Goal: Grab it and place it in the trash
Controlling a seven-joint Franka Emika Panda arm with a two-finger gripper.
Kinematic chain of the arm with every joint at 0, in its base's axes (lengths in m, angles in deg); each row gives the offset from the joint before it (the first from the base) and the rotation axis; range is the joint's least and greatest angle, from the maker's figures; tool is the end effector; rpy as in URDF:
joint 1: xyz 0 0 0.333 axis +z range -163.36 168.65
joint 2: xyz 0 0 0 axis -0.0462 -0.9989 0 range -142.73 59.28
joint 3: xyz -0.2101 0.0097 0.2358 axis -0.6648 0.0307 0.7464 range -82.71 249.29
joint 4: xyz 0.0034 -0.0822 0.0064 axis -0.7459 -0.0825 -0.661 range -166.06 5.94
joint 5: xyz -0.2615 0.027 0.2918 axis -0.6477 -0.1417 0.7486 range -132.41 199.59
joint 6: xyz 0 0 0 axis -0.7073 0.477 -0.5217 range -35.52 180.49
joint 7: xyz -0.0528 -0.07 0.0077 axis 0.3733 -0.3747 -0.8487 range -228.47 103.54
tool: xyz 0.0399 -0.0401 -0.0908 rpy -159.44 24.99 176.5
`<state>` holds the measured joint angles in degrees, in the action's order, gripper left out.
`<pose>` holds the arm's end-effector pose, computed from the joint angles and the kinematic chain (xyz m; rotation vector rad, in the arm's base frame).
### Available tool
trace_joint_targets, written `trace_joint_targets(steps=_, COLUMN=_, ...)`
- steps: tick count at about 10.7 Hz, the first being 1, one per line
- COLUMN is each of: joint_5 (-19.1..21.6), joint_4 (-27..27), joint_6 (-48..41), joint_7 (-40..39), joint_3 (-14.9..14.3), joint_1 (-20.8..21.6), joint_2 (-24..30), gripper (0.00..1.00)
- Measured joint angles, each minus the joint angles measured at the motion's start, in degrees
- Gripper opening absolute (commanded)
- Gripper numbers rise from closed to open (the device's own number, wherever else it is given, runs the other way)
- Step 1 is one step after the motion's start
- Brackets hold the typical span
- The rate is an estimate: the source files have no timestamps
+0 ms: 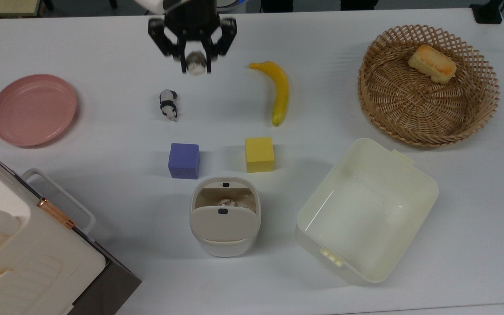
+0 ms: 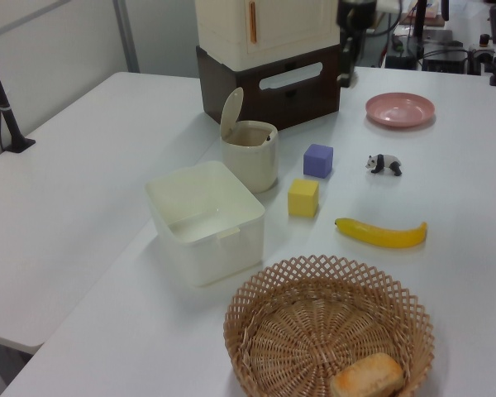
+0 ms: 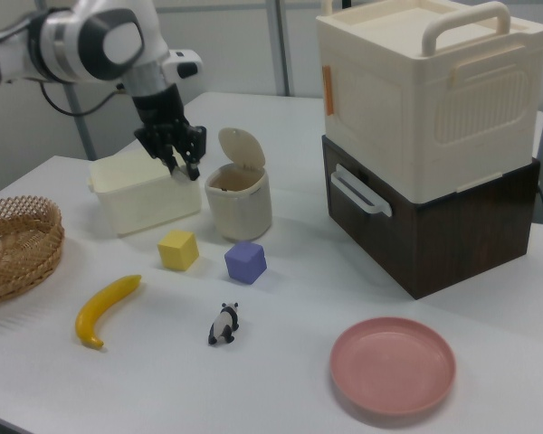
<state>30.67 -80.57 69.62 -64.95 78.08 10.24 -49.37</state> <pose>0.6137 0.0248 0.5656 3.0718 0.1480 0.1610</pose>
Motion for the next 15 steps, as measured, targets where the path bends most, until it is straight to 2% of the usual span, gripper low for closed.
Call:
trace_joint_targets(steps=5, joint_5=2.6, joint_4=1.8, joint_6=19.3, joint_7=0.0, joint_3=0.1, joint_1=0.1, joint_2=-9.3, gripper=0.43)
trace_joint_targets(steps=11, joint_5=2.6, joint_4=1.9, joint_6=43.4, joint_7=4.1, joint_3=0.9, joint_1=2.4, joint_2=-17.1, gripper=0.43)
trace_joint_targets(steps=12, joint_5=2.6, joint_4=2.0, joint_6=45.1, joint_7=4.1, joint_3=0.9, joint_1=2.4, joint_2=-17.8, gripper=0.44)
trace_joint_targets(steps=15, joint_5=2.6, joint_4=2.5, joint_6=42.9, joint_7=4.2, joint_3=0.8, joint_1=2.2, joint_2=-17.1, gripper=0.6)
